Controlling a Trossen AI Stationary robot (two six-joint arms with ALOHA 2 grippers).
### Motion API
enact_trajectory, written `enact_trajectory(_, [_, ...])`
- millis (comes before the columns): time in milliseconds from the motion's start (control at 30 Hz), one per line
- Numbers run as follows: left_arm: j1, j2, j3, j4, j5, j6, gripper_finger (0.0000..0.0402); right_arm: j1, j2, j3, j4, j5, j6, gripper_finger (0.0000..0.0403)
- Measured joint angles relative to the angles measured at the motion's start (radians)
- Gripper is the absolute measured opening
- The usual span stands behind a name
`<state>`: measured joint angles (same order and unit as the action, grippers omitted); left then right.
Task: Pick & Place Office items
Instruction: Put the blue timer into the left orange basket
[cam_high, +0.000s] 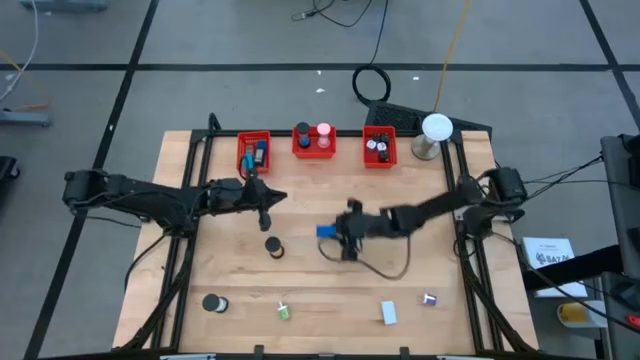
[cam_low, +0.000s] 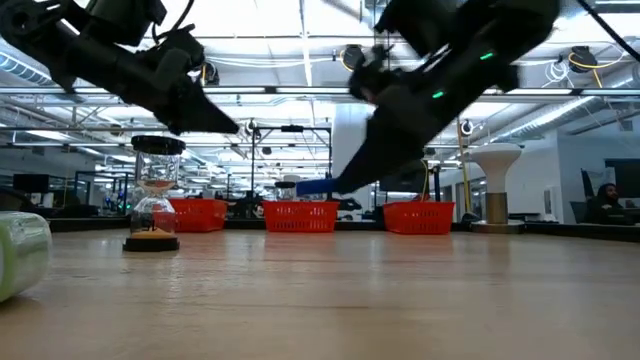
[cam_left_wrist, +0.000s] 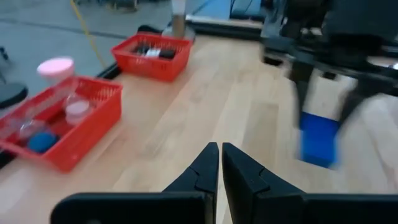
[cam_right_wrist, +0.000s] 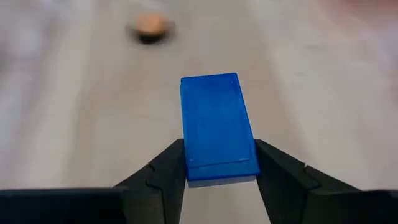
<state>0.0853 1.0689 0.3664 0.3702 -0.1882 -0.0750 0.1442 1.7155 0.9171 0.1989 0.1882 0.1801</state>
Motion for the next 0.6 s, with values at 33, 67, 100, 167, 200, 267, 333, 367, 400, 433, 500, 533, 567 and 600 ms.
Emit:
enact_trajectory(33, [0.005,-0.019,0.0,-0.037,-0.002,-0.005,0.0021,-0.037,0.02,0.02,-0.001,-0.027,-0.026,0.0154])
enact_trajectory(67, [0.011,-0.037,0.0,-0.076,-0.008,-0.006,0.0021,-0.07,0.047,0.05,0.005,-0.058,-0.054,0.0154])
enact_trajectory(100, [0.015,-0.051,0.0,-0.104,-0.018,-0.006,0.0021,-0.1,0.067,0.077,0.005,-0.089,-0.082,0.0155])
enact_trajectory(167, [0.023,-0.06,0.0,-0.14,-0.032,-0.007,0.0021,-0.156,0.112,0.135,-0.023,-0.158,-0.141,0.0156])
enact_trajectory(200, [0.03,-0.063,0.0,-0.168,-0.04,-0.008,0.0021,-0.183,0.146,0.177,-0.016,-0.203,-0.176,0.0156])
enact_trajectory(267, [0.037,-0.074,-0.002,-0.214,-0.043,-0.014,0.0021,-0.23,0.215,0.251,-0.019,-0.273,-0.243,0.0155])
enact_trajectory(333, [0.047,-0.075,0.001,-0.227,-0.046,-0.017,0.0021,-0.273,0.271,0.317,-0.056,-0.332,-0.293,0.0154])
enact_trajectory(367, [0.05,-0.075,0.001,-0.248,-0.046,-0.022,0.0021,-0.292,0.298,0.353,-0.058,-0.358,-0.317,0.0154])
enact_trajectory(400, [0.051,-0.074,-0.001,-0.264,-0.046,-0.03,0.0021,-0.31,0.321,0.38,-0.066,-0.382,-0.338,0.0155])
enact_trajectory(433, [0.051,-0.073,-0.001,-0.273,-0.047,-0.038,0.0021,-0.326,0.34,0.403,-0.081,-0.403,-0.355,0.0156])
enact_trajectory(500, [0.055,-0.075,-0.001,-0.289,-0.048,-0.041,0.0021,-0.353,0.375,0.436,-0.09,-0.431,-0.384,0.0156])
enact_trajectory(533, [0.056,-0.075,-0.001,-0.298,-0.048,-0.044,0.0021,-0.363,0.391,0.443,-0.095,-0.441,-0.396,0.0156])
enact_trajectory(567, [0.057,-0.075,-0.001,-0.303,-0.049,-0.051,0.0021,-0.371,0.406,0.449,-0.102,-0.454,-0.405,0.0155])
enact_trajectory(600, [0.057,-0.075,-0.001,-0.31,-0.049,-0.059,0.0021,-0.377,0.419,0.453,-0.105,-0.456,-0.412,0.0154])
